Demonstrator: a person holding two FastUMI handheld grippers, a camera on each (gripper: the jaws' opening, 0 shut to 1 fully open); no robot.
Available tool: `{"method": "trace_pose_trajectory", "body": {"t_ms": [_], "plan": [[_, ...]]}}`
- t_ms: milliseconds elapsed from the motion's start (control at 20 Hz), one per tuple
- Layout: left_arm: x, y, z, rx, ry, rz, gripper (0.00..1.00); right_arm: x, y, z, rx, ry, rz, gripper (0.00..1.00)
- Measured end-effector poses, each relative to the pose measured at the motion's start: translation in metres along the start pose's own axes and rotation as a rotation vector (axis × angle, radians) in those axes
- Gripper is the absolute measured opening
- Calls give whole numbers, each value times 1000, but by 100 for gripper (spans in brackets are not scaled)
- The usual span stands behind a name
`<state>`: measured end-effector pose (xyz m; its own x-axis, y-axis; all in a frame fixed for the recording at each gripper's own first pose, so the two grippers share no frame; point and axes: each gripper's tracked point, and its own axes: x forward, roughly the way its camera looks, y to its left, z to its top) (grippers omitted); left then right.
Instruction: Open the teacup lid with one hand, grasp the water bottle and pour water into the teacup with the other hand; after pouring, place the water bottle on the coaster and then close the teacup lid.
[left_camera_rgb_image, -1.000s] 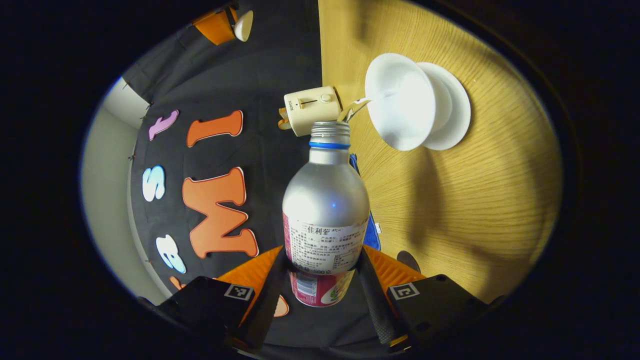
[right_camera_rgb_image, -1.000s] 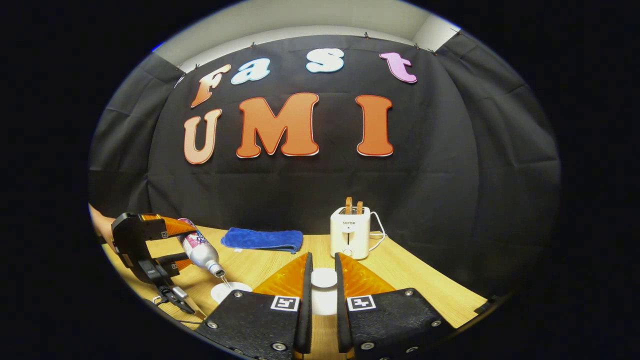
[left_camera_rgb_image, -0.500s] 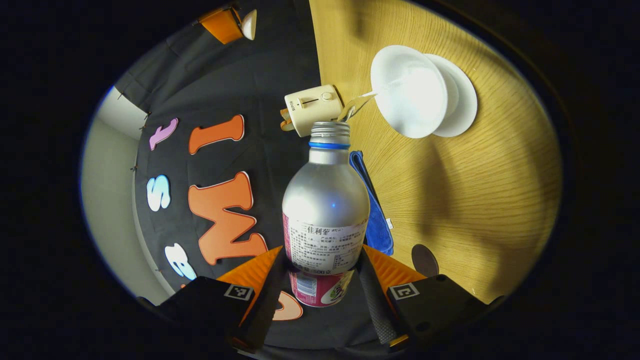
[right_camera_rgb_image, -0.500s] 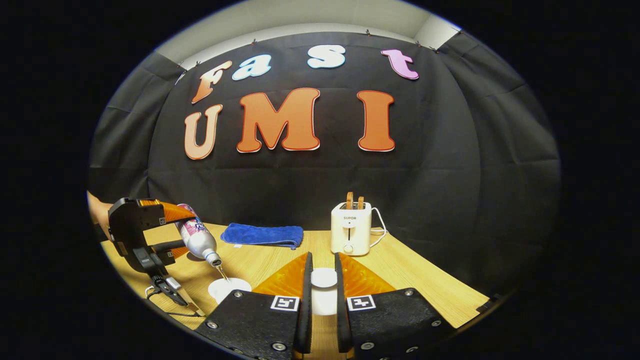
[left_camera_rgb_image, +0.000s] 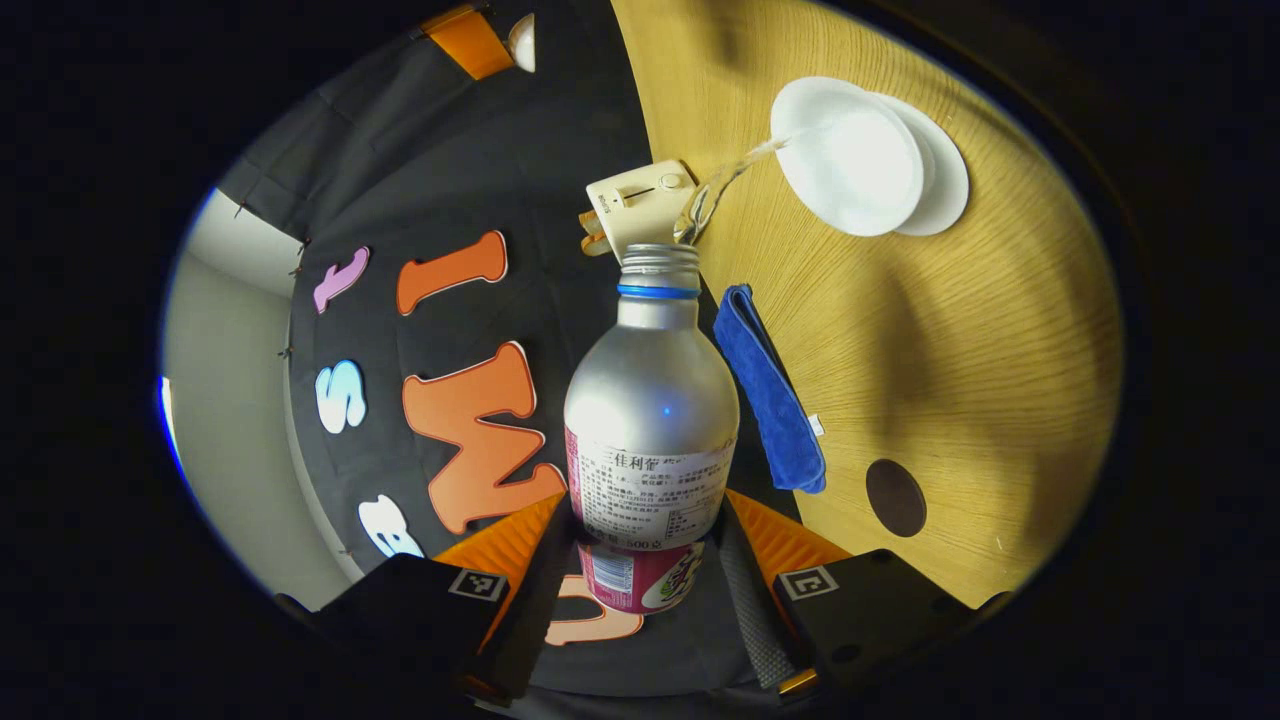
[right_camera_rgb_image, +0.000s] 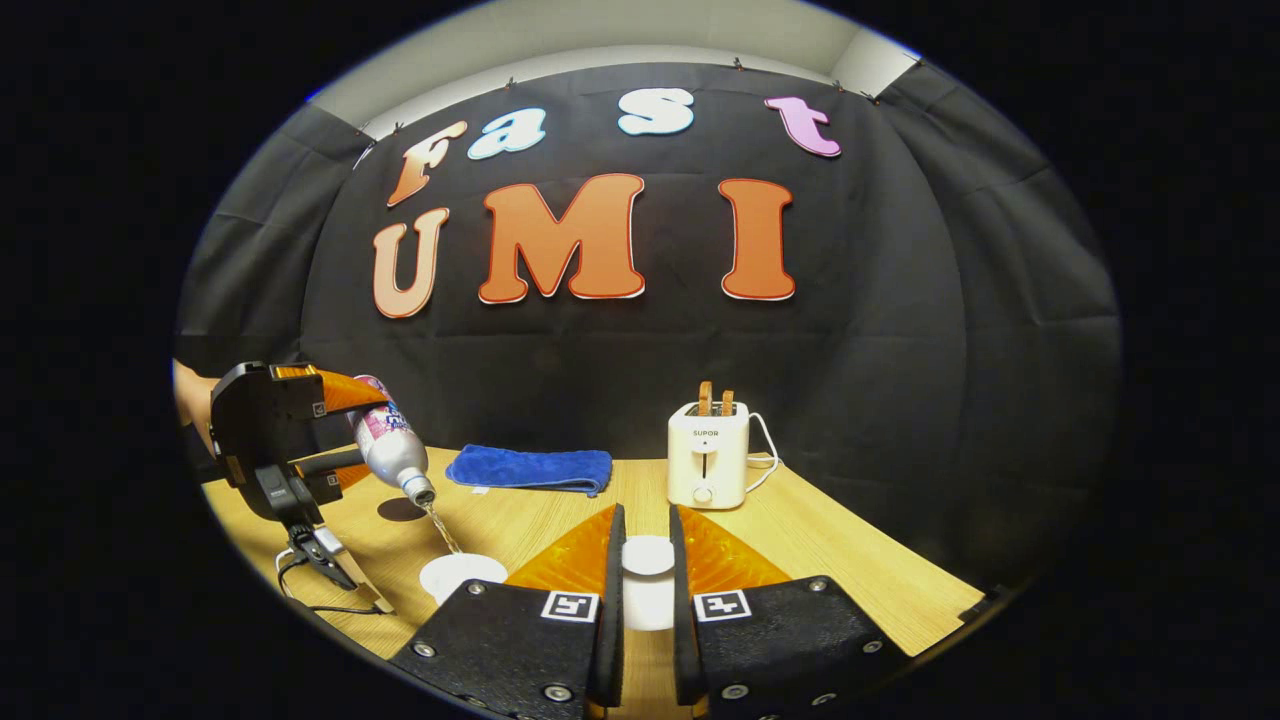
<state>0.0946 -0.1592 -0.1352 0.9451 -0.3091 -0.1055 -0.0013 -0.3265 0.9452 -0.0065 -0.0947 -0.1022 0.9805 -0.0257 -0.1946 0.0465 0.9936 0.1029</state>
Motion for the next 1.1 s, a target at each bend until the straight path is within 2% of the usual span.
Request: {"method": "trace_pose_trajectory", "body": {"t_ms": [1100], "plan": [[3, 6, 30, 135, -59, 41, 83, -5, -4, -6, 4, -1, 5, 21]]}}
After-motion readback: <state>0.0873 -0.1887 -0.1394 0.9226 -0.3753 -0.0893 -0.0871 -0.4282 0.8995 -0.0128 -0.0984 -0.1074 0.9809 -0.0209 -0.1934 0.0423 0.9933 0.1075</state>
